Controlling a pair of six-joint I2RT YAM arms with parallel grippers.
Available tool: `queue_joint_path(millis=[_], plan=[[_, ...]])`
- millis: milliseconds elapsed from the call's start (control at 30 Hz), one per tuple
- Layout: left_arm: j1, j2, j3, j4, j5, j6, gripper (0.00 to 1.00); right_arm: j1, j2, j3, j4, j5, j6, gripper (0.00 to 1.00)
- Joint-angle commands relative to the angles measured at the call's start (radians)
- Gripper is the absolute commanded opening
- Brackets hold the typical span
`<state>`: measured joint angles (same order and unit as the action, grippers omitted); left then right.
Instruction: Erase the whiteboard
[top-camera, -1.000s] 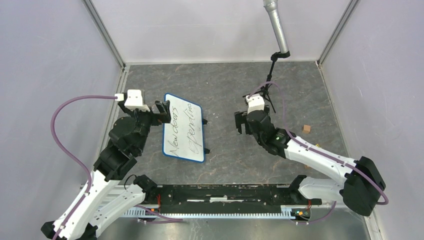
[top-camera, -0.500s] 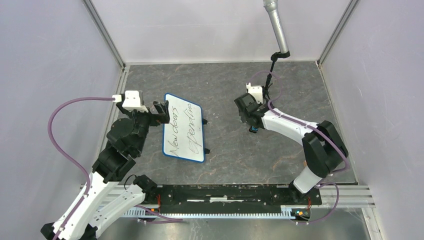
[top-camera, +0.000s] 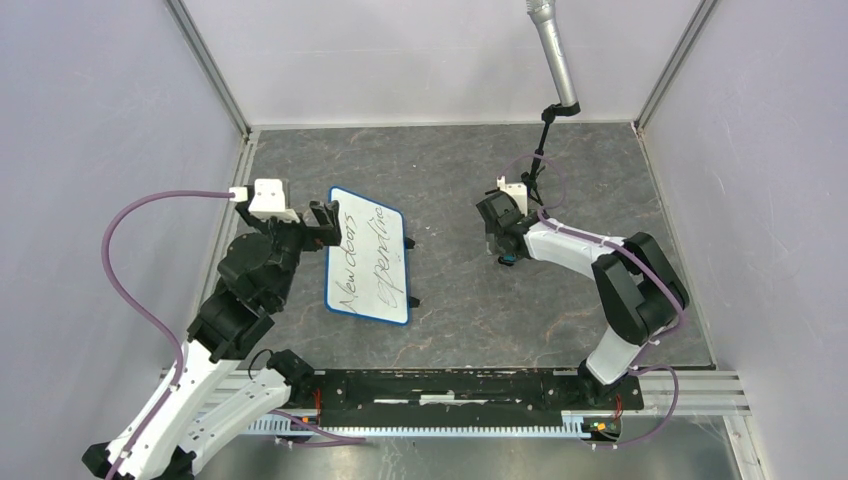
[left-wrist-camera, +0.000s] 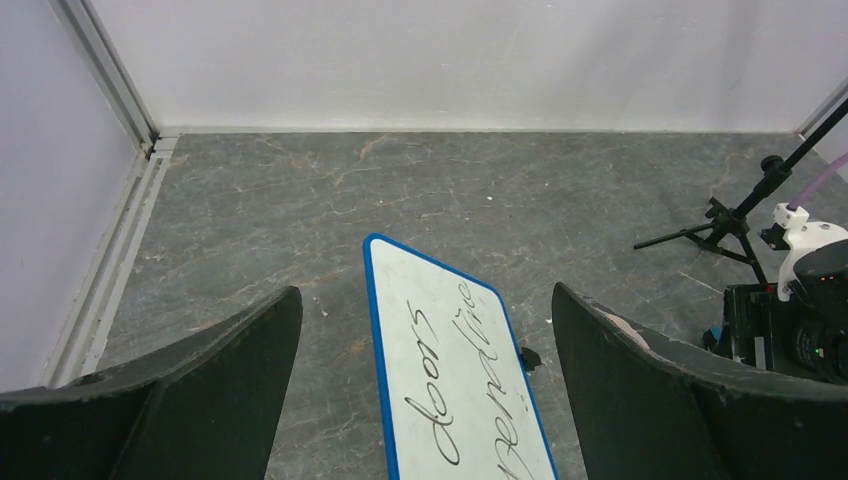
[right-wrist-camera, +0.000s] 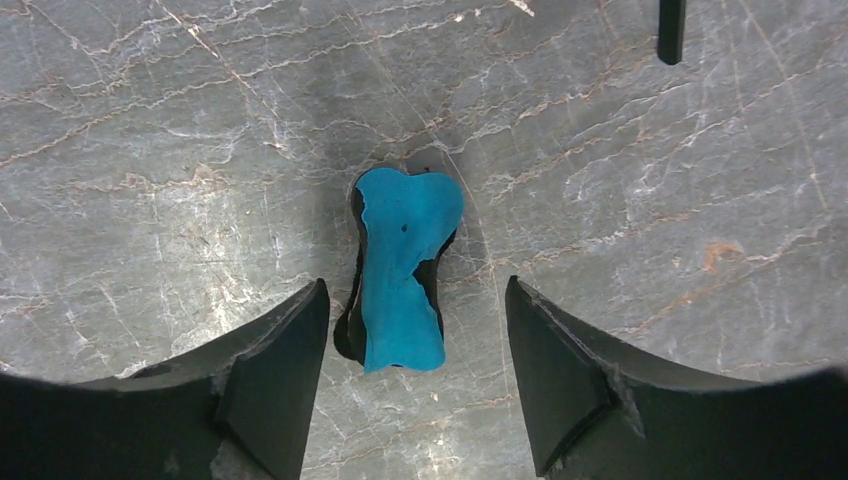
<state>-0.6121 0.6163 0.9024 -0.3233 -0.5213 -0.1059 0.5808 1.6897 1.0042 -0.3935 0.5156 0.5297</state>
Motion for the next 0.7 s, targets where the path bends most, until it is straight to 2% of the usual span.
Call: queue_joint_path(millis=[0,100,200,367,567,667], plan=[[0.006,0.011,0.019,0.007,-0.013,-0.032,1.0,-0.021,0.021,-0.012,0.061,-0.046,0.025,0.69],[0.006,0.011,0.018,0.007,-0.013,-0.032,1.0,-0.029,0.038,-0.012,0.071,-0.059,0.021,0.57],[0.007,0.013,0.018,0.007,-0.013,-0.032,1.0,-0.031,0.041,-0.012,0.08,-0.061,0.011,0.53],[0.009,0.017,0.021,0.005,-0.007,-0.035,1.0,-0.033,0.044,-0.012,0.083,-0.048,-0.011,0.32],[0.009,0.033,0.022,0.001,-0.002,-0.035,1.0,-0.033,0.048,-0.015,0.097,-0.056,-0.046,0.21],[0.009,0.045,0.021,0.0,-0.002,-0.035,1.0,-0.033,0.009,-0.049,0.17,-0.114,-0.118,0.17]])
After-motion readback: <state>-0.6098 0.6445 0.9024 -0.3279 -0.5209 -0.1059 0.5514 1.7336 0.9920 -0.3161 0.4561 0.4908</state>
